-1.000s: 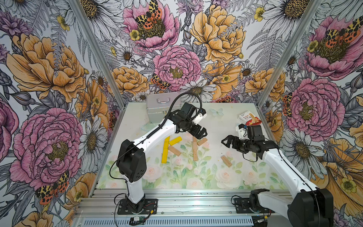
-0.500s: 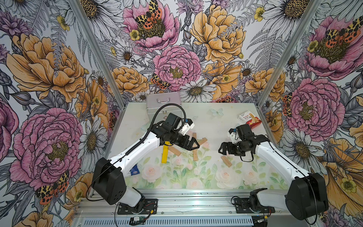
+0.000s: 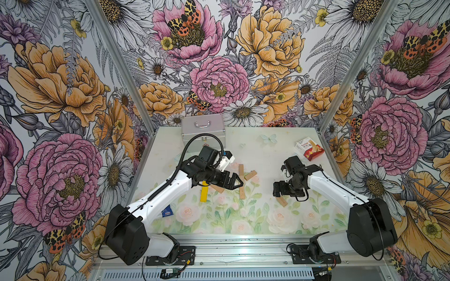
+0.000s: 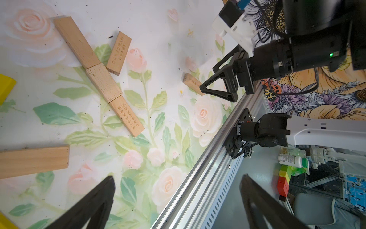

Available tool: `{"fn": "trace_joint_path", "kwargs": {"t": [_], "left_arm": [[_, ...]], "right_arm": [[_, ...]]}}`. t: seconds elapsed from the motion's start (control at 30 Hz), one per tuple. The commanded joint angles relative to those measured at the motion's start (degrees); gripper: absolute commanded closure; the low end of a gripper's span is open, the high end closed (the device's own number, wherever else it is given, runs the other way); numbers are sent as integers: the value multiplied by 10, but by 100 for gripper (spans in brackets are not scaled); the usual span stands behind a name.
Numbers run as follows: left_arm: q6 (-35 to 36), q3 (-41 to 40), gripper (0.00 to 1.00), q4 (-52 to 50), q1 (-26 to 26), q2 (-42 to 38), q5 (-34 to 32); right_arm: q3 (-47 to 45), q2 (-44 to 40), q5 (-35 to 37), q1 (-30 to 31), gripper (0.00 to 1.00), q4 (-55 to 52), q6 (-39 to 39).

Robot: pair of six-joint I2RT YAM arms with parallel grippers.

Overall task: Assemble the letter k with building blocks
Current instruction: Pick up the building block from the center of the board.

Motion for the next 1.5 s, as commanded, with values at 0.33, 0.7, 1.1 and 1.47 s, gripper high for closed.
{"fn": "trace_joint_path", "kwargs": {"t": [0.33, 0.7, 1.1, 1.47], "left_arm": [[0, 8, 1, 22, 21, 8, 2], [-7, 21, 1, 22, 22, 26, 4], [-14, 37, 1, 22, 23, 41, 6], [-8, 43, 1, 22, 26, 52, 12]], "right_arm": [[24, 74, 61, 32, 19, -5, 21], [32, 117, 50, 32, 33, 13, 1], [37, 128, 40, 32, 38, 19, -14], [39, 140, 35, 32, 44, 19, -17]]}}
